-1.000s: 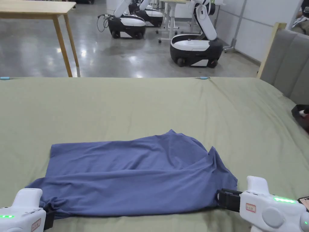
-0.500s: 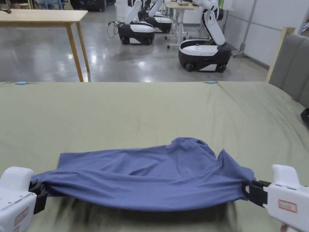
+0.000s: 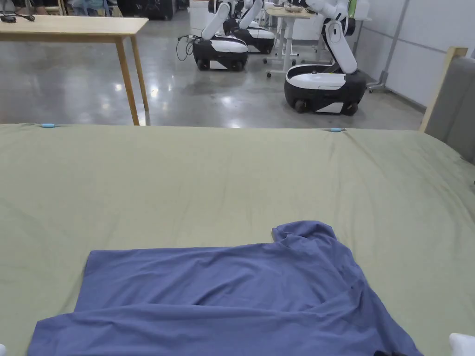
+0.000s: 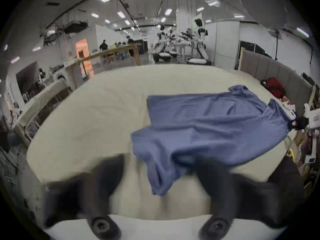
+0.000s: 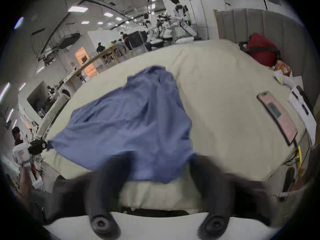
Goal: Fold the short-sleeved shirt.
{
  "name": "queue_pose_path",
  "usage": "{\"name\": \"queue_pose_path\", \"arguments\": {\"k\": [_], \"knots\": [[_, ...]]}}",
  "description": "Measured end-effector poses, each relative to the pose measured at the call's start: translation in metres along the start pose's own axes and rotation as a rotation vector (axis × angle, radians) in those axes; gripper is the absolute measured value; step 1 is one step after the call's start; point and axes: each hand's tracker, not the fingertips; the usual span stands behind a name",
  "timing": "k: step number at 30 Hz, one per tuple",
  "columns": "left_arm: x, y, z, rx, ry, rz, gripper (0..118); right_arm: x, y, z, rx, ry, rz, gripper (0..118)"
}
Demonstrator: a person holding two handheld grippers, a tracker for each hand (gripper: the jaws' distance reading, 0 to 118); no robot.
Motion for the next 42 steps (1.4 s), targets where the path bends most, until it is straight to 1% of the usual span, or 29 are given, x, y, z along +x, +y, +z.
{"name": "queue_pose_path", "arguments": {"k": [1, 2, 3, 4, 5, 6, 7, 8, 10, 13, 15, 16, 17, 19, 21, 25, 26, 28, 29, 30, 31, 32, 33, 34, 35, 37, 39, 41, 42], "knots": [[-0.001, 0.009, 0.013, 0.166, 0.022, -0.032, 118, -0.005, 0.009, 0.011, 0.054, 0.029, 0.032, 118], [0.004, 0.022, 0.02, 0.175, -0.029, -0.037, 118, -0.014, 0.018, 0.02, 0.129, 0.034, 0.065, 118], [0.005, 0.034, 0.018, 0.14, 0.01, -0.044, 118, -0.023, 0.027, 0.023, 0.162, 0.02, 0.095, 116], [0.008, 0.047, 0.016, 0.134, 0.014, -0.047, 117, -0.033, 0.035, 0.025, 0.204, -0.002, 0.121, 102], [0.012, 0.057, 0.013, 0.158, 0.017, -0.047, 112, -0.045, 0.043, 0.025, 0.259, -0.017, 0.143, 78], [0.013, 0.055, 0.003, 0.188, 0.005, -0.025, 96, -0.055, 0.048, 0.025, 0.316, -0.023, 0.162, 46], [0.016, 0.063, -0.004, 0.199, -0.004, -0.005, 43, -0.064, 0.053, 0.022, 0.362, -0.019, 0.182, 8], [0.02, 0.071, -0.013, 0.189, -0.012, 0.004, 0, -0.073, 0.058, 0.017, 0.388, 0.0, 0.201, 4], [0.028, 0.08, -0.025, 0.194, -0.017, 0.009, 0, -0.089, 0.064, 0.009, 0.453, 0.029, 0.217, 2], [0.037, 0.094, -0.054, 0.135, -0.003, -0.038, 0, -0.106, 0.074, -0.01, 0.434, -0.007, 0.23, 2], [0.036, 0.102, -0.068, 0.113, -0.021, -0.061, 0, -0.109, 0.079, -0.018, 0.393, 0.045, 0.228, 2], [0.031, 0.106, -0.081, 0.072, -0.013, -0.05, 8, -0.11, 0.08, -0.022, 0.391, 0.041, 0.231, 2], [0.026, 0.111, -0.094, 0.023, -0.011, -0.05, 33, -0.113, 0.08, -0.027, 0.393, 0.03, 0.245, 2], [0.007, 0.114, -0.136, -0.064, -0.018, -0.038, 118, -0.11, 0.085, -0.035, 0.36, 0.016, 0.276, 2], [-0.007, 0.12, -0.171, -0.113, -0.016, -0.029, 115, -0.105, 0.09, -0.043, 0.343, 0.013, 0.269, 2], [0.007, 0.126, -0.229, -0.212, 0.044, -0.114, 115, -0.09, 0.104, -0.062, 0.269, -0.03, 0.277, 2], [0.013, 0.126, -0.23, -0.183, 0.074, -0.111, 114, -0.086, 0.109, -0.067, 0.25, -0.049, 0.28, 2], [0.018, 0.129, -0.258, -0.261, 0.118, -0.155, 106, -0.074, 0.12, -0.076, 0.222, -0.086, 0.295, 4], [0.02, 0.127, -0.27, -0.287, 0.127, -0.171, 102, -0.068, 0.128, -0.082, 0.188, -0.111, 0.295, 7], [0.012, 0.132, -0.274, -0.295, 0.144, -0.181, 98, -0.062, 0.136, -0.089, 0.155, -0.128, 0.294, 16], [0.013, 0.133, -0.28, -0.299, 0.157, -0.187, 80, -0.055, 0.144, -0.096, 0.133, -0.148, 0.296, 45], [0.013, 0.134, -0.283, -0.303, 0.152, -0.182, 55, -0.047, 0.152, -0.105, 0.117, -0.174, 0.303, 74], [0.014, 0.134, -0.284, -0.317, 0.137, -0.178, 24, -0.041, 0.159, -0.114, 0.104, -0.192, 0.306, 97], [0.009, 0.126, -0.3, -0.342, 0.104, -0.163, 1, -0.033, 0.168, -0.127, 0.072, -0.214, 0.306, 108], [0.01, 0.126, -0.299, -0.348, 0.097, -0.155, 1, -0.025, 0.177, -0.144, 0.023, -0.231, 0.298, 107], [0.014, 0.136, -0.282, -0.328, -0.003, -0.133, 1, -0.011, 0.19, -0.179, -0.074, -0.257, 0.292, 107], [0.026, 0.142, -0.263, -0.277, 0.022, -0.196, 1, -0.003, 0.195, -0.214, -0.143, -0.284, 0.313, 105], [0.037, 0.147, -0.244, -0.255, 0.033, -0.206, 1, 0.001, 0.196, -0.242, -0.195, -0.305, 0.313, 80], [0.027, 0.146, -0.256, -0.279, -0.003, -0.172, 1, 0.003, 0.196, -0.253, -0.214, -0.305, 0.306, 77]]}}
